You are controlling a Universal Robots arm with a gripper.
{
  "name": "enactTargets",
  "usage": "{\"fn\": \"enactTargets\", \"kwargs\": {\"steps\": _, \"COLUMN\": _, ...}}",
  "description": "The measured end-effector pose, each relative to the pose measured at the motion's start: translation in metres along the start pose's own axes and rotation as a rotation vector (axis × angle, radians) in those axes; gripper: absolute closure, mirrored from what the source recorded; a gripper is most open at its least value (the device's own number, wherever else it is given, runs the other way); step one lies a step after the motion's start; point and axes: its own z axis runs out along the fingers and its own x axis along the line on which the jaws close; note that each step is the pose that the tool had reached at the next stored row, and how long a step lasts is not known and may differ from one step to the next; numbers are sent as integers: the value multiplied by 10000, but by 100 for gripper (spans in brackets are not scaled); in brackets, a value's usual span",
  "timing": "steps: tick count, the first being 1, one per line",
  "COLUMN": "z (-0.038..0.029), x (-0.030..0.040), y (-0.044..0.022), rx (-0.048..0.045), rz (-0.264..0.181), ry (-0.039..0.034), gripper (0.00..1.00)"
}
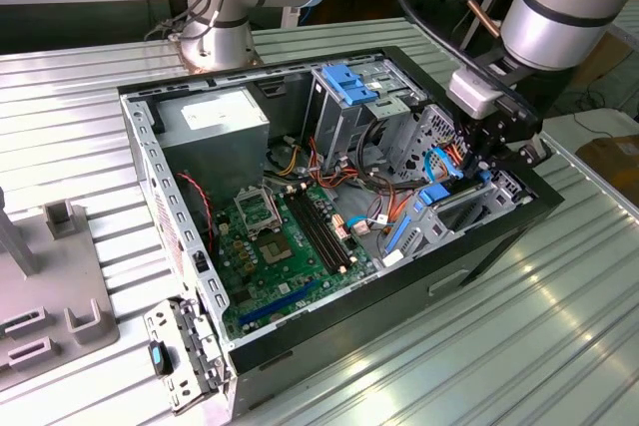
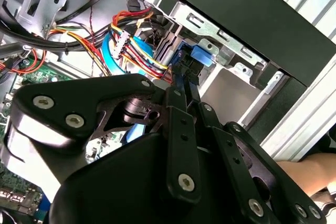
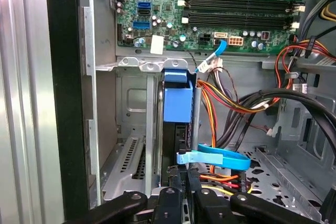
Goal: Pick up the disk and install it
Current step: 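Insert the second disk wire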
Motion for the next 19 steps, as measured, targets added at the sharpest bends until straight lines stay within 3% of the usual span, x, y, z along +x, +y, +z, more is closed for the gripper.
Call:
{"fn": "enactTargets", "kwargs": {"steps": 5, "z": 5, "x": 0, "y": 1, "rx": -1, "rz": 15, "ry": 6, "gripper": 84}}
{"fn": "enactTargets", "kwargs": {"steps": 11, "z": 6, "x": 0, "y": 1, "rx": 3, "rz": 34, "ry": -57, "gripper": 84}}
{"fn": "enactTargets", "kwargs": {"steps": 19, "z": 7, "x": 1, "y": 13, "rx": 2, "rz": 142, "ry": -33, "gripper": 84}}
